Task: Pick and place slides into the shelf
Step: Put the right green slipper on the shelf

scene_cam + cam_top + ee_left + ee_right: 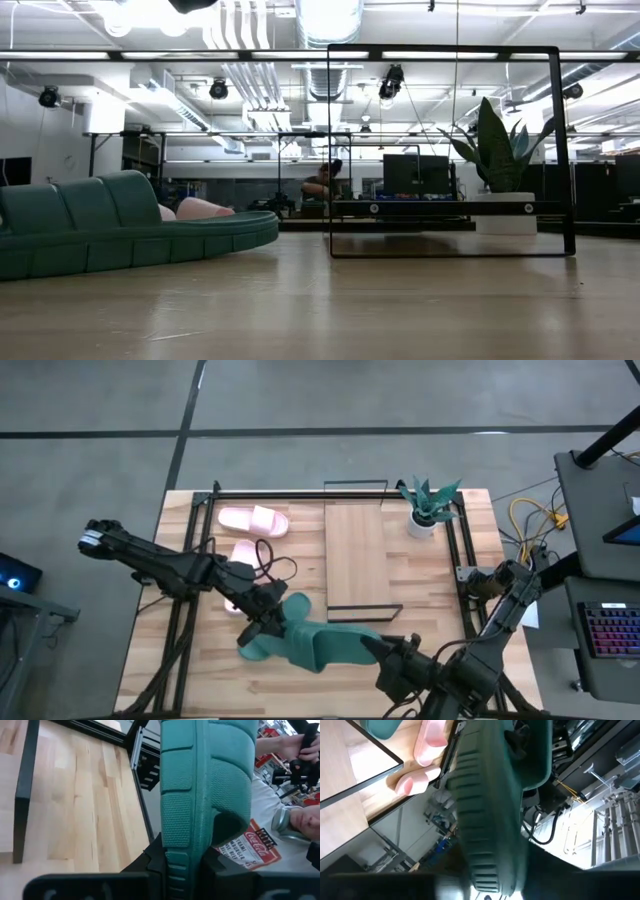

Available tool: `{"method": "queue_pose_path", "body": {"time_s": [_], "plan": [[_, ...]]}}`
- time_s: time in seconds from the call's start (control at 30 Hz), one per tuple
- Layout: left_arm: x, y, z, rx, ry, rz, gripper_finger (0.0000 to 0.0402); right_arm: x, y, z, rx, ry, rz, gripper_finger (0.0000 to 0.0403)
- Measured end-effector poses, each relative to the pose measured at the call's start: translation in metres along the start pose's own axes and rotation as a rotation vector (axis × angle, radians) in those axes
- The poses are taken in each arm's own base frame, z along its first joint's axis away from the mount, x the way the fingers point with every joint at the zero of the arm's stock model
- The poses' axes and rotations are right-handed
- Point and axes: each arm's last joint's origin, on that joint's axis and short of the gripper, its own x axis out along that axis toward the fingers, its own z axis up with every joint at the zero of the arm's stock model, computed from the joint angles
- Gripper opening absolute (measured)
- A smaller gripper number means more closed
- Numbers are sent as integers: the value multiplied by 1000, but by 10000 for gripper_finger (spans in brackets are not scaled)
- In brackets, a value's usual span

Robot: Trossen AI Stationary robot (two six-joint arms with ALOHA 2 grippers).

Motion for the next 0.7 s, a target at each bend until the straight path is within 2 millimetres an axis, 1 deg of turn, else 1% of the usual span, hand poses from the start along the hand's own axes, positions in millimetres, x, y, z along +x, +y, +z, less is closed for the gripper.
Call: {"method": "queue_pose_path", "body": {"time_s": [0.07, 0.1, 0.23, 0.4, 0.53, 0.7], "plan": [[-2, 0, 1, 14, -7, -1, 34, 0, 0, 0, 8, -3, 1, 55], [-3, 0, 2, 32, -12, -3, 35, 0, 0, 0, 16, -3, 0, 51], [-4, -2, 3, 137, -29, -10, 46, 0, 0, 0, 78, -3, 0, 51], [-5, 3, 6, 373, -45, 17, 71, -1, 0, 0, 152, 1, -1, 51], [-7, 6, 9, 501, -58, 35, 111, -2, 0, -3, 199, 5, -5, 51], [-9, 8, 13, 594, -76, 51, 185, -6, 0, -10, 267, -4, -2, 51]]}}
